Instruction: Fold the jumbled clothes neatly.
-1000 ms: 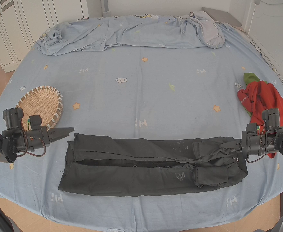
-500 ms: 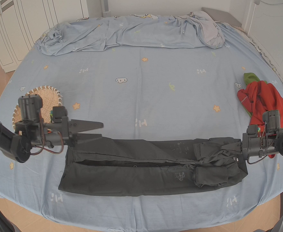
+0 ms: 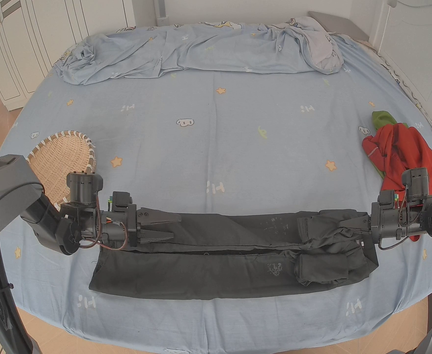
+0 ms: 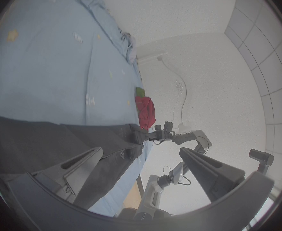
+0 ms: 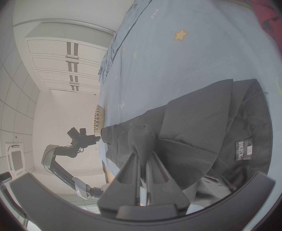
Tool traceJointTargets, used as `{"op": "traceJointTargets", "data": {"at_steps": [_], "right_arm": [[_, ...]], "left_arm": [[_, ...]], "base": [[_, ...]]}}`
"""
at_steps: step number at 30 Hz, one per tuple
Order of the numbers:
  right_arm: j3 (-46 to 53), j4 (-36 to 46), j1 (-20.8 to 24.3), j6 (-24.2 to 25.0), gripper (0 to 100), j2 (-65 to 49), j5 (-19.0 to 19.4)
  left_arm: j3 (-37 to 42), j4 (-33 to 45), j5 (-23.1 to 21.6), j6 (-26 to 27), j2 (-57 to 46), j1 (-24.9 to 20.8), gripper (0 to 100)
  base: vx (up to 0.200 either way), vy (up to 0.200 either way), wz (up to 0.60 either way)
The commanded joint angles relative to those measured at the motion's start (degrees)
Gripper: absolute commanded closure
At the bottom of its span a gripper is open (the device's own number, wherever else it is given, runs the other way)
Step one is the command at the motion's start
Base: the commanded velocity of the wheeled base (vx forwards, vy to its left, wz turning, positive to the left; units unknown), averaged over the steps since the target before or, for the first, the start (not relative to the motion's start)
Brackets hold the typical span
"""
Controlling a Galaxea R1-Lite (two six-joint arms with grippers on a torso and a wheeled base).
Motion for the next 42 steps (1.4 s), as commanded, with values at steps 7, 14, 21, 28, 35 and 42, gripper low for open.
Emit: {"op": "traceJointTargets", "data": {"at_steps": [7,14,21,28,35,42], "right_arm": [[0.22,-0.01,0.0,0.01,100,0.13,0.0],[0.31,-0.01,-0.18,0.01,100,-0.13,0.0],[0.22,-0.01,-0.18,0.01,100,-0.22,0.0],[0.22,-0.01,-0.18,0.01,100,-0.39,0.0],[0.13,-0.01,-0.18,0.01,100,0.22,0.0],[-0.66,-0.1,-0.79,0.01,100,0.57,0.0]], "left_arm": [[3.09,-0.07,-0.08,0.65,-1.18,7.07,0],[3.53,-0.25,-0.17,2.06,-4.78,13.48,0],[-3.06,-0.33,-1.84,-0.93,-9.26,18.05,0],[-3.42,-1.3,-1.84,-1.37,-6.28,15.24,0],[0.54,-1.83,-1.84,-2.34,-5.75,7.77,0],[0.71,-4.29,-1.22,-2.42,-1.0,4.17,0]], "base": [[0.0,0.0,0.0],[0.0,0.0,0.0],[0.0,0.0,0.0],[0.0,0.0,0.0],[0.0,0.0,0.0],[0.0,0.0,0.0]]}}
